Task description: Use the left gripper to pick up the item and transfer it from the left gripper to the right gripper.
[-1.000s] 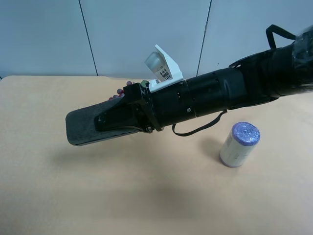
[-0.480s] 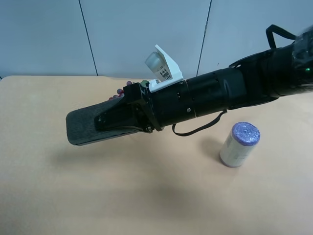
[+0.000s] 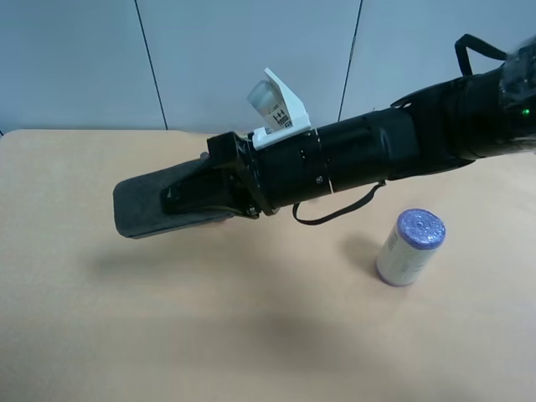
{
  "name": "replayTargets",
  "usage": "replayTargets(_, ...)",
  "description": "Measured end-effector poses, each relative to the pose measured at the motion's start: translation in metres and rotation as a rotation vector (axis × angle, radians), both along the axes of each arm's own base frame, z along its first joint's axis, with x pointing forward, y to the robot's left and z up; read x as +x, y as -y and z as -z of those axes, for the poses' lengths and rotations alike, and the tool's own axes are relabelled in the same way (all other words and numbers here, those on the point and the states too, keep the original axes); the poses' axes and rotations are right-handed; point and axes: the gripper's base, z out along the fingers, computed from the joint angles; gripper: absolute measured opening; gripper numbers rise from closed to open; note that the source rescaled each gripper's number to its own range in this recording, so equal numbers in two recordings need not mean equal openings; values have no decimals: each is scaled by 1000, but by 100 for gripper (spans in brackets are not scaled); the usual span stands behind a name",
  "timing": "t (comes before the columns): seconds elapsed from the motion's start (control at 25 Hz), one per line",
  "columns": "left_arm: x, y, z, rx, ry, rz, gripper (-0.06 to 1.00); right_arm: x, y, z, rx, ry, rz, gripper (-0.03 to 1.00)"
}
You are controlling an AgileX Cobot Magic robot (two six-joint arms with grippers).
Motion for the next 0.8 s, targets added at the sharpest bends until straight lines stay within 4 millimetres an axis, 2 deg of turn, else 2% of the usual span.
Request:
replayTargets(0.04, 0, 0, 0, 0, 0, -79, 100, 2, -1, -3, 5, 0, 1, 0)
replayTargets(0.2, -1, 1, 0, 0, 0, -216, 100, 13, -8, -23, -4, 26, -10, 0)
replayTargets(0.36, -2, 2, 0, 0, 0, -306, 100, 33, -1, -44, -78, 31, 1, 0)
replayTargets(0.48, -2, 2, 0, 0, 0, -331, 100, 54, 15, -57, -154, 24, 63, 0)
replayTargets(0.6, -2, 2, 0, 0, -1, -333, 100, 78, 42, -67, -220, 12, 165, 0)
replayTargets(0.8, -2, 2, 0, 0, -1, -336, 100, 101, 86, -65, -296, -40, 293, 0)
